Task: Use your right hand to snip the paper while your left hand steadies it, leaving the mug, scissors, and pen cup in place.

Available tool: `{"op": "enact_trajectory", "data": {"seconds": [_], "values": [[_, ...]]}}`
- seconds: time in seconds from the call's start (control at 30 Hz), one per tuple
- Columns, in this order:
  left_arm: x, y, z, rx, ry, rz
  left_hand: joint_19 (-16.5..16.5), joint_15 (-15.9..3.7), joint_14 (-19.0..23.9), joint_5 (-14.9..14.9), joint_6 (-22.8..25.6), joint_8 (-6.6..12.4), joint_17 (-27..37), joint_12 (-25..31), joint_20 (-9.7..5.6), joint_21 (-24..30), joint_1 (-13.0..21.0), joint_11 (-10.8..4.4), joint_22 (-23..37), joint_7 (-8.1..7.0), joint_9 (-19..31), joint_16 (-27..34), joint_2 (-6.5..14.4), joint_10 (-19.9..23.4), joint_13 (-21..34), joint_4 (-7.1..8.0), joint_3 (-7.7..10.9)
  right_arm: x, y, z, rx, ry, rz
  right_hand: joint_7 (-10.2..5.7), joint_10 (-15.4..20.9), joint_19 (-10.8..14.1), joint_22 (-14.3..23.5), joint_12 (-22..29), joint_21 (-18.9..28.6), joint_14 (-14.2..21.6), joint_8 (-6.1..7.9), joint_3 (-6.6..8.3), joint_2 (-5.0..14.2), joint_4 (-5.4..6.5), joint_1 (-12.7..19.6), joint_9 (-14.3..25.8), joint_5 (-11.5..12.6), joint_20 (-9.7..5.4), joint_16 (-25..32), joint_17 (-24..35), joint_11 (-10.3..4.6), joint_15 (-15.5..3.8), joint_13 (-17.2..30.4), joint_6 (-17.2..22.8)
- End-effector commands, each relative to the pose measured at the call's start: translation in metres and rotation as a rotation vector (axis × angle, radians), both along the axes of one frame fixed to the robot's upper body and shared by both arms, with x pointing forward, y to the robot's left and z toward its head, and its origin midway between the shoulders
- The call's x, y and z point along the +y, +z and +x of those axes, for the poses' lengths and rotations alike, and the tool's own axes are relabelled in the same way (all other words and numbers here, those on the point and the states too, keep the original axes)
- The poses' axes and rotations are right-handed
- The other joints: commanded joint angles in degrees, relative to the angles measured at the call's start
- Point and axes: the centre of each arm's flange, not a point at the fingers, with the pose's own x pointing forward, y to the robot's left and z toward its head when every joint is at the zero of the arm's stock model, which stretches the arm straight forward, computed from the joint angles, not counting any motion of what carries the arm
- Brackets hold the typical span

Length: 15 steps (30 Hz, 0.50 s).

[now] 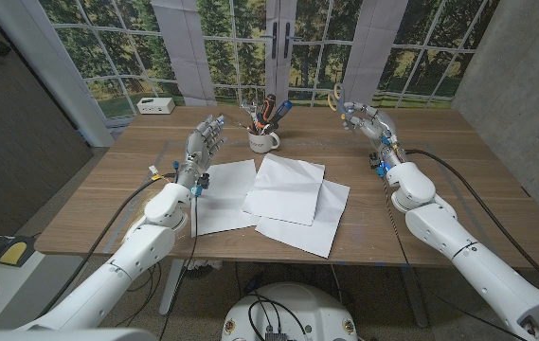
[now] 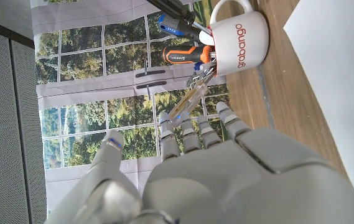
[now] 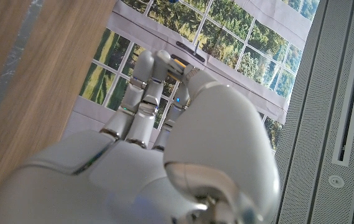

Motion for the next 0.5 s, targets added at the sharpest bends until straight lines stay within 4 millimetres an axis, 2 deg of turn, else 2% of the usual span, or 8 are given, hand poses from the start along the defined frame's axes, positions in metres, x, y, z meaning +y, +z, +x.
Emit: {"op": "enact_trajectory", "data": {"seconds": [0.03, 0.5], "values": [[0.0020, 0.0001, -0.0028, -0.005, 0.006, -0.002, 0.6, 0.11, 0.4, 0.2, 0.4, 0.12, 0.3, 0.1, 0.07, -0.1, 0.2, -0.04, 0.1, 0.11, 0.2, 0.1, 0.5, 0.4, 0.1, -0.06, -0.10, 0.0021, -0.0012, -0.0022, -0.001, 0.013, 0.003, 0.10, -0.1, -0.4, -0.1, 0.2, 0.6, 3.6, -0.23, 0.73, 0.15, -0.35, 0.4, 0.1, 0.4, -7.27, -0.3, 0.3, -0.17, -10.84, 0.1, 0.4], [0.0046, 0.0019, -0.0040, -0.009, -0.001, 0.004, 0.7, 0.12, 0.5, 0.2, 0.4, 0.03, 0.3, 0.0, 0.03, -0.3, 0.2, 0.07, 0.1, 0.12, 0.2, 0.1, 0.5, 0.5, 0.1, -0.07, -0.16, 0.0064, -0.0008, -0.0065, -0.013, 0.015, 0.000, 0.02, -0.2, -0.8, -1.0, 0.3, 1.6, 3.8, -0.52, 0.98, 0.06, -0.31, 0.3, 0.1, 0.5, -7.32, -0.9, 0.8, 0.00, -10.85, 0.2, 0.3]]}}
